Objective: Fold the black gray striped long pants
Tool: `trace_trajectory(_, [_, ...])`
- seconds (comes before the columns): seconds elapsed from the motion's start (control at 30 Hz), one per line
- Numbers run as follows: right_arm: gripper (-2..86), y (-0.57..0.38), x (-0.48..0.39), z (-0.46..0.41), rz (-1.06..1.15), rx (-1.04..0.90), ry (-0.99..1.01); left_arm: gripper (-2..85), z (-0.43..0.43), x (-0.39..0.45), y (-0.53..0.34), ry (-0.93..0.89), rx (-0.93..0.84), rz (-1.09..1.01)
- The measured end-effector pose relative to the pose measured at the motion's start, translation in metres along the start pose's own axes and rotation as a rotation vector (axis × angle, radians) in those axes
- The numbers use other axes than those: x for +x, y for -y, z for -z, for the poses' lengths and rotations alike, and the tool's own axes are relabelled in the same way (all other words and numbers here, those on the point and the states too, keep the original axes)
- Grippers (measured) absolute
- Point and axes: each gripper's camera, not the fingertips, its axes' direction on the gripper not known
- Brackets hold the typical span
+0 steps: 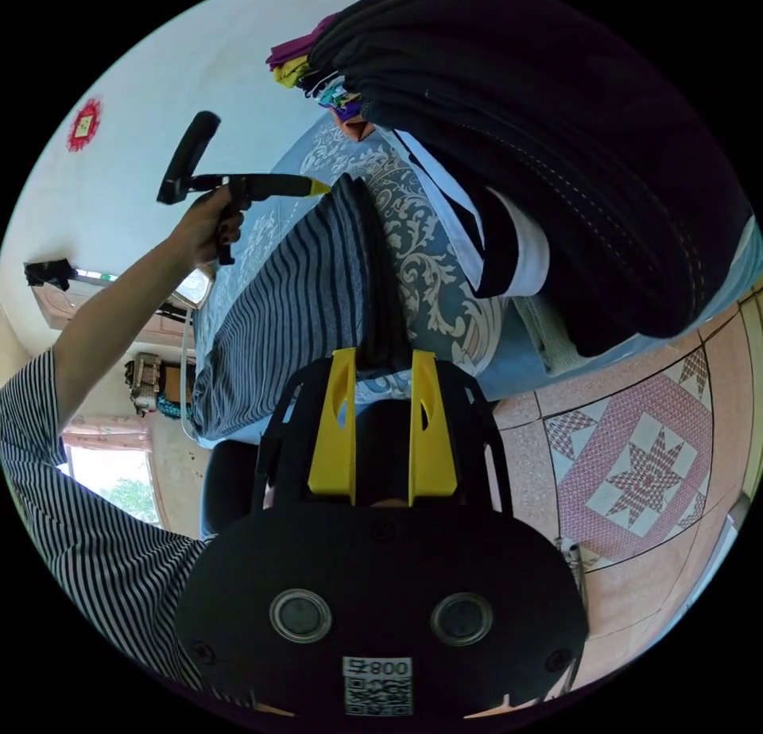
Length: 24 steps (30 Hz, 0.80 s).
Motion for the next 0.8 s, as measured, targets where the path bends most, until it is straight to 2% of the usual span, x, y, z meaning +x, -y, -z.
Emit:
trace_trajectory(0.13, [10.4,-0.003,0.012,0.003,0.013,-0.003,0.017,9.0,0.008,-0.005,0.04,-0.045,-0.098,-0.064])
trace_trajectory(0.37, [9.1,-0.007,0.021,0.003,0.008,0.008,0.017,5.5,0.037,-0.043,0.05,-0.265,-0.076,0.003])
trace_trajectory(0.6, [7.4,-0.011,0.034,0.003,-0.056,0.008,0.154,3.7,0.054,-0.059,0.04,-0.271,-0.034,0.026])
trace_trajectory(0.8, [7.0,-0.016,0.008,0.012,-0.027,0.049,0.176,3.6,0.069,-0.068,0.019,-0.26,0.003,-0.031])
